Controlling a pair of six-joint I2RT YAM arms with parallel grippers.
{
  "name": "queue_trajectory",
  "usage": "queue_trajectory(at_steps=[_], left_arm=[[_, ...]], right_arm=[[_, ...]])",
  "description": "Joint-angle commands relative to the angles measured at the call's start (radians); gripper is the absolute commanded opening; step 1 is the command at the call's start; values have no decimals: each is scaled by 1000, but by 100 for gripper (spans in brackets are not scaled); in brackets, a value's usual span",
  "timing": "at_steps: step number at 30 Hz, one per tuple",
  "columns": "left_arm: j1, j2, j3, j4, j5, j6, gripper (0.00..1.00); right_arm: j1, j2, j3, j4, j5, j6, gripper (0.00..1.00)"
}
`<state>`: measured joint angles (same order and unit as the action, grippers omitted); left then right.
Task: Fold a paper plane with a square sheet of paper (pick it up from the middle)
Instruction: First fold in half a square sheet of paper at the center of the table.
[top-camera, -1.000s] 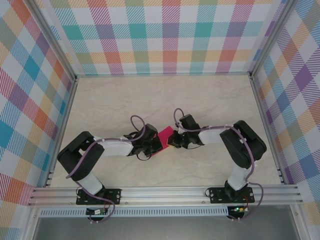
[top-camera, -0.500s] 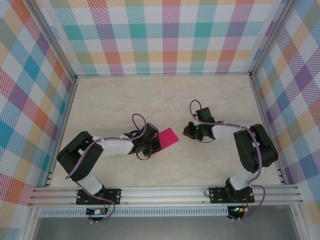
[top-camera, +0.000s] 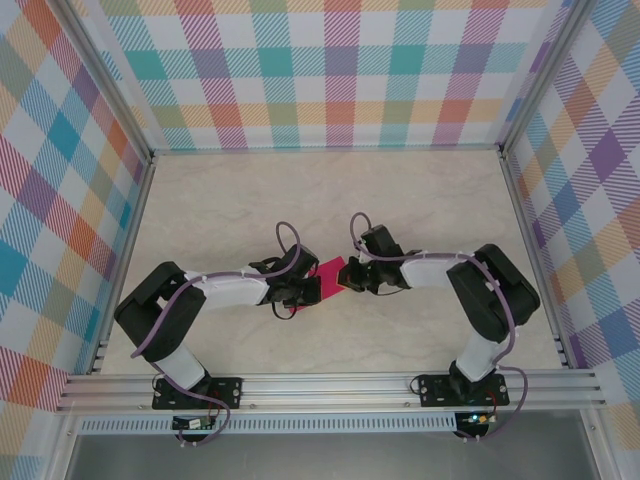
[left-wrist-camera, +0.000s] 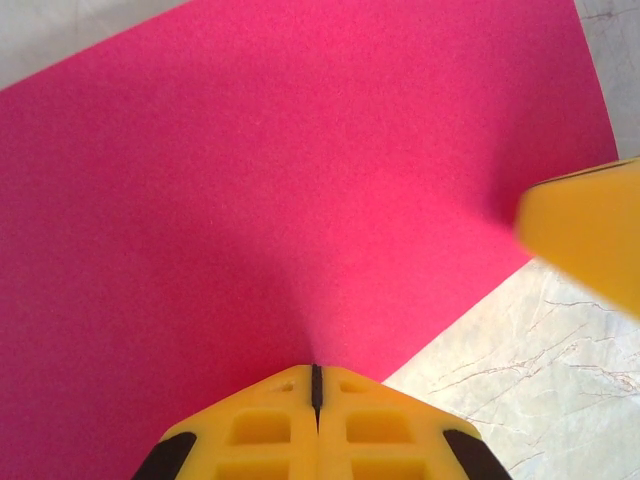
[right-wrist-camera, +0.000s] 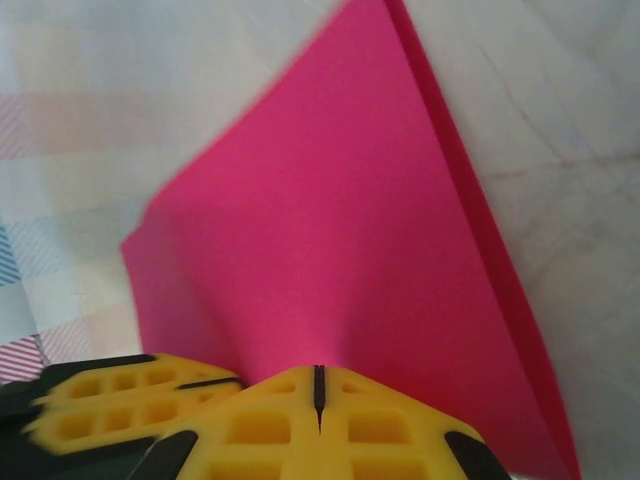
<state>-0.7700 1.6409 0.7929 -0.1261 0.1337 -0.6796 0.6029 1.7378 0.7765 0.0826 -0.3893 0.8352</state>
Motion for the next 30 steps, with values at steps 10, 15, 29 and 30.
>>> queue_trajectory(at_steps=[10, 15, 29, 30], left_arm=[[-3, -103, -110, 237, -46, -313, 0], [-43, -84, -159, 387, -100, -479, 0], [-146, -69, -238, 503, -217, -644, 0], [-152, -60, -240, 510, -217, -651, 0]], right_arm=[[11, 7, -40, -17, 57, 107, 0], [40, -47, -80, -50, 121, 192, 0], [47, -29, -56, -61, 122, 230, 0], [48, -28, -57, -61, 121, 231, 0]])
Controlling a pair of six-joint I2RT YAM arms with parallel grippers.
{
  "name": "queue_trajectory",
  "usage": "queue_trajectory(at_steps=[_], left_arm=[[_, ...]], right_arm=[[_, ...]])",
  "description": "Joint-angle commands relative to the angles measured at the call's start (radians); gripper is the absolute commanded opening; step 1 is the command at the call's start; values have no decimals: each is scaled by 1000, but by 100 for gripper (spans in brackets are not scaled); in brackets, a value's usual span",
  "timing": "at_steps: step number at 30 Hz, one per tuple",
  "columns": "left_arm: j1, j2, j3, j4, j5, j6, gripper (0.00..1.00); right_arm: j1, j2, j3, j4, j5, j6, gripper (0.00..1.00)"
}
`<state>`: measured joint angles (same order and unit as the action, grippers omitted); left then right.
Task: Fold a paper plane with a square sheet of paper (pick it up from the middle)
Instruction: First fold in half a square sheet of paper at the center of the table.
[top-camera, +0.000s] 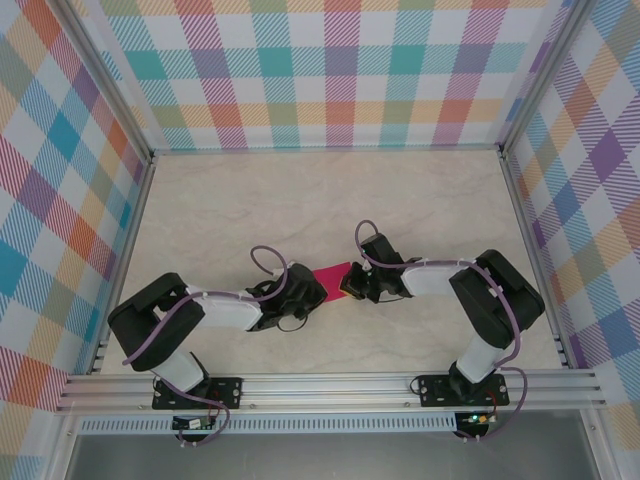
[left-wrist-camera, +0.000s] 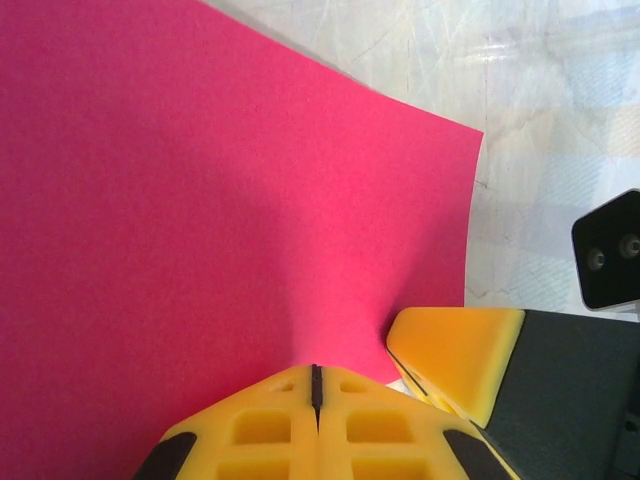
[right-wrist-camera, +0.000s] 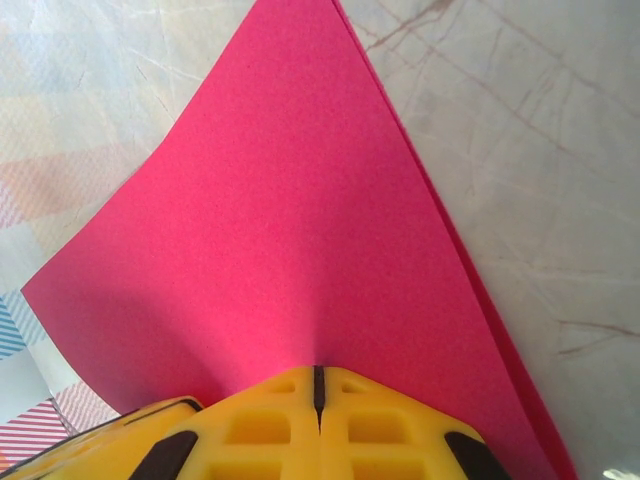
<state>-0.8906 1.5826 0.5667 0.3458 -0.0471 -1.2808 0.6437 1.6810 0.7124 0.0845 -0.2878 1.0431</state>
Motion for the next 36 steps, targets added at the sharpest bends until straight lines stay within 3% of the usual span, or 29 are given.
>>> queue_trajectory(at_steps=[1, 7, 24, 36], left_arm=[[-37, 9, -17, 45, -36, -54, 0], [-39, 42, -13, 56, -37, -57, 0], [-39, -38, -117, -154, -148, -165, 0], [-14, -120, -190, -324, -159, -212, 0]], right_arm=[[7, 31, 9, -62, 20, 24, 0], [7, 28, 7, -69, 22, 19, 0], [7, 63, -26, -102, 76, 6, 0], [2, 90, -37, -110, 96, -8, 0]])
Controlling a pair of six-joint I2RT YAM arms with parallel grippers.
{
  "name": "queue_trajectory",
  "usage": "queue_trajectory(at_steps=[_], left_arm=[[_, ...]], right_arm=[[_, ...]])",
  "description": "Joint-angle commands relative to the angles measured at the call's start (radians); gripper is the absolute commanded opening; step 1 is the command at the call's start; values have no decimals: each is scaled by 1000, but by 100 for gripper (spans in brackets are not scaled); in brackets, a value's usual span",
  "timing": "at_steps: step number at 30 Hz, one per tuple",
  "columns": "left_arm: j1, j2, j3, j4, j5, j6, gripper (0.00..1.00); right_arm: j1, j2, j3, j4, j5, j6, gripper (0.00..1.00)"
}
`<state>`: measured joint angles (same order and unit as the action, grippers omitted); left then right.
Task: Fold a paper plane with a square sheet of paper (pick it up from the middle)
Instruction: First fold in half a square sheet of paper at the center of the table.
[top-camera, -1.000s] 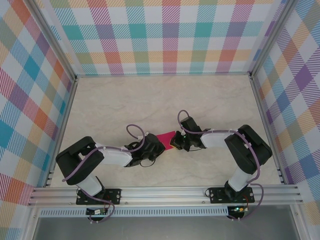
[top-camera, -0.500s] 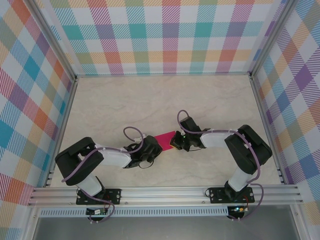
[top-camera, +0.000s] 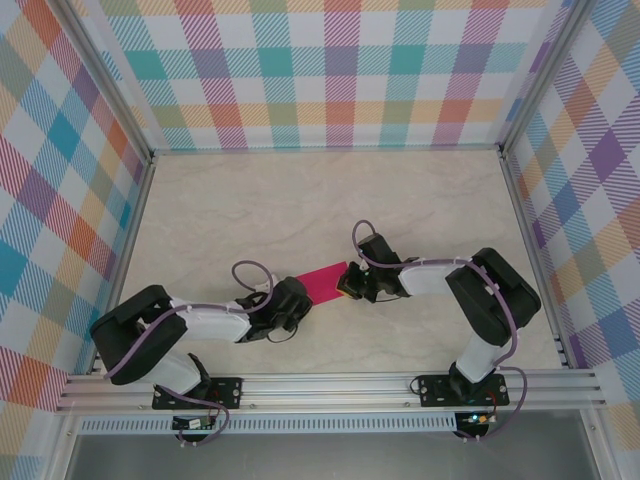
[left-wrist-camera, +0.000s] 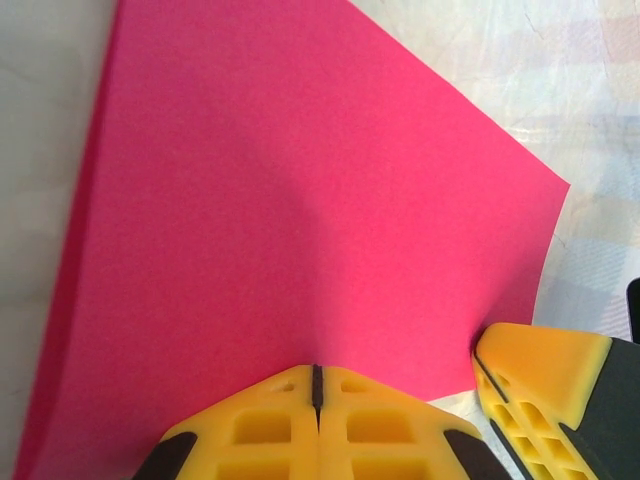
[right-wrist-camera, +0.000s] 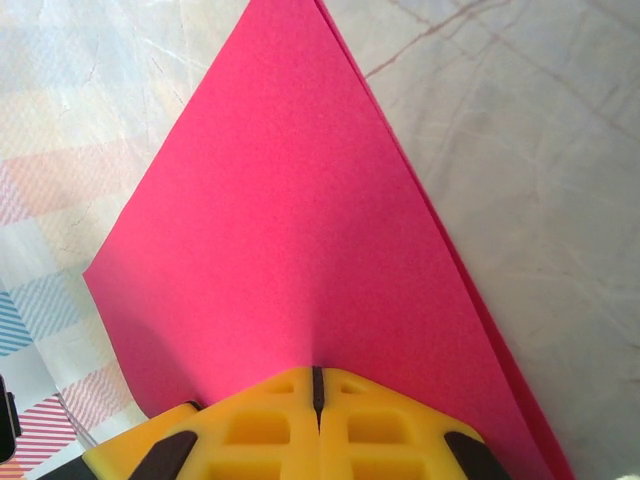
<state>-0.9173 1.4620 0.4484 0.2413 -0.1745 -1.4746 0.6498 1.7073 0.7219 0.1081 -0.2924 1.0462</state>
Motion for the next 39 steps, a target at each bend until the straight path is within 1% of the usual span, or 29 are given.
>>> queue_trajectory(at_steps=[1, 5, 8, 14, 19, 21, 23, 24, 27, 28, 30, 32, 35, 39], left_arm=[[16, -9, -79, -233, -32, -19, 0], [28, -67, -102, -314, -43, -15, 0], [57, -130, -130, -369, -47, -4, 0], [117, -224, -105, -503, -42, 82, 0], [127, -253, -89, -511, -34, 121, 0], [131, -272, -47, -583, -45, 166, 0], [151, -296, 17, -652, -59, 256, 0], [172, -305, 61, -702, -65, 306, 0], [264, -312, 162, -790, -34, 454, 0], [299, -311, 188, -802, -10, 504, 5], [362, -299, 229, -823, 35, 563, 13], [417, -280, 262, -829, 79, 618, 22], [487, -252, 302, -839, 118, 664, 36], [577, -228, 332, -848, 154, 702, 45]], right_arm=[[-7, 63, -49, -134, 102, -13, 0], [-22, 55, -63, -140, 106, -19, 0], [-29, 52, -69, -145, 108, -23, 0], [-29, 51, -73, -137, 102, -32, 0], [-30, 45, -59, -148, 107, -54, 0], [-32, 32, -43, -161, 108, -76, 0], [-32, 5, -10, -183, 106, -123, 0], [-30, -16, 12, -204, 107, -153, 0], [-26, -76, 89, -268, 113, -235, 1], [-19, -89, 119, -292, 117, -258, 4], [0, -98, 178, -335, 120, -289, 13], [36, -73, 241, -360, 115, -294, 18], [100, 27, 355, -399, 104, -284, 19], [168, 168, 508, -436, 112, -278, 18]])
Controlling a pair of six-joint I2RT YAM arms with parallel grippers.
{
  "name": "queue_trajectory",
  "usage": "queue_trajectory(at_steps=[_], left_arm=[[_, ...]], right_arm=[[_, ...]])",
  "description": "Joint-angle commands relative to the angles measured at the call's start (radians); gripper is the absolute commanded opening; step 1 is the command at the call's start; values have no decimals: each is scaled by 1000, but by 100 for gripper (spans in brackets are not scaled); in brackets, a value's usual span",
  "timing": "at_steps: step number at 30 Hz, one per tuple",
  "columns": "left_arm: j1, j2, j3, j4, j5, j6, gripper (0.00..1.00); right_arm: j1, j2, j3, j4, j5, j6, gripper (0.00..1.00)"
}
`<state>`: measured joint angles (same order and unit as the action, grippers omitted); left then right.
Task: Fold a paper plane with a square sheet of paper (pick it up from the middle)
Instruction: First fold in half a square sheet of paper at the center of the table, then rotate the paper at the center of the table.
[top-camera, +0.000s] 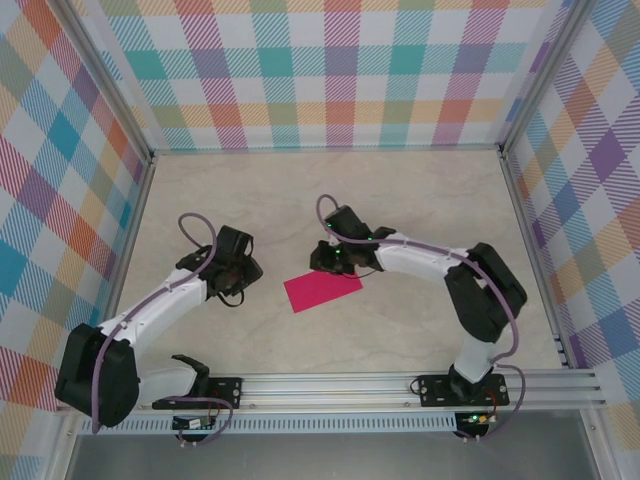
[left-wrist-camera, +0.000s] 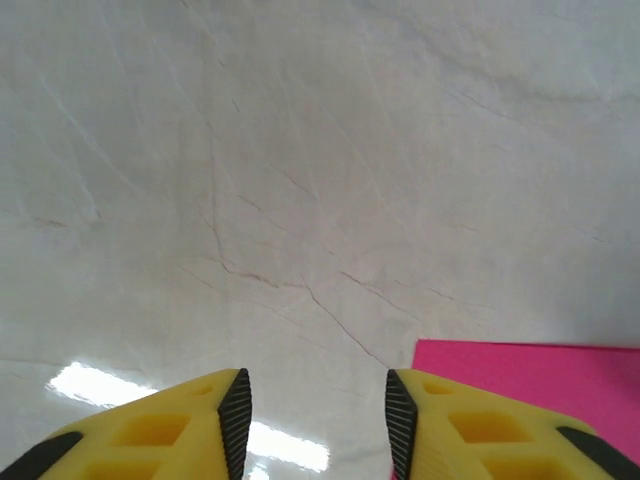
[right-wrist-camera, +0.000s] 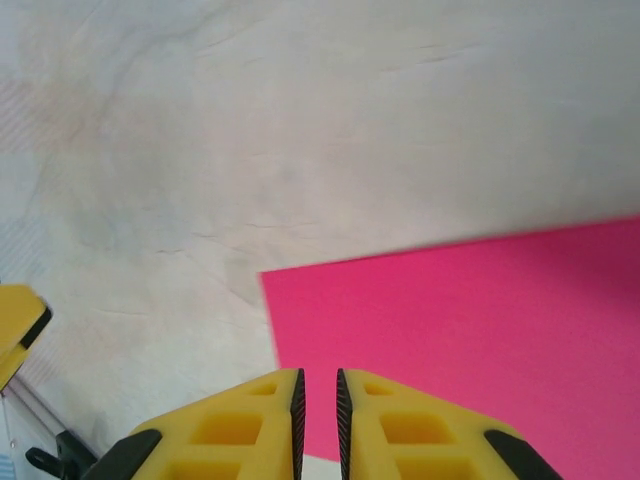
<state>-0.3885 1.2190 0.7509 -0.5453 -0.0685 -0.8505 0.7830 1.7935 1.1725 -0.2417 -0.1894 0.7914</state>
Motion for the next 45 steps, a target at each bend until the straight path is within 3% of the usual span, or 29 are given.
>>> queue_trajectory(at_steps=[1, 8, 16, 20, 27, 29, 31, 33, 36, 45], left_arm=[[64, 19, 34, -64, 52, 84, 47], [109, 23, 44, -65, 68, 98, 52], [114, 18, 36, -71, 65, 114, 52], [114, 14, 34, -68, 65, 119, 52], [114, 7, 17, -60, 93, 126, 52], [114, 5, 13, -55, 104, 122, 52], [113, -1, 11, -45, 130, 133, 53], [114, -6, 12, -40, 161, 142, 55], [112, -19, 6, -25, 194, 147, 57], [109, -30, -3, -14, 283, 160, 70]], right_arm=[[46, 112, 94, -94, 13, -18, 18], [94, 282, 263, -174, 11, -14, 16], [149, 343, 298, -267, -31, -128, 16], [169, 311, 227, -320, -92, -310, 14], [143, 66, -9, -325, -17, -533, 15], [126, 5, -4, -326, 25, -492, 22], [98, -45, -12, -301, 67, -360, 42], [78, -65, -35, -285, 137, -252, 51], [57, -43, -33, -312, 246, -142, 53], [-23, 74, 61, -327, 313, -66, 51]])
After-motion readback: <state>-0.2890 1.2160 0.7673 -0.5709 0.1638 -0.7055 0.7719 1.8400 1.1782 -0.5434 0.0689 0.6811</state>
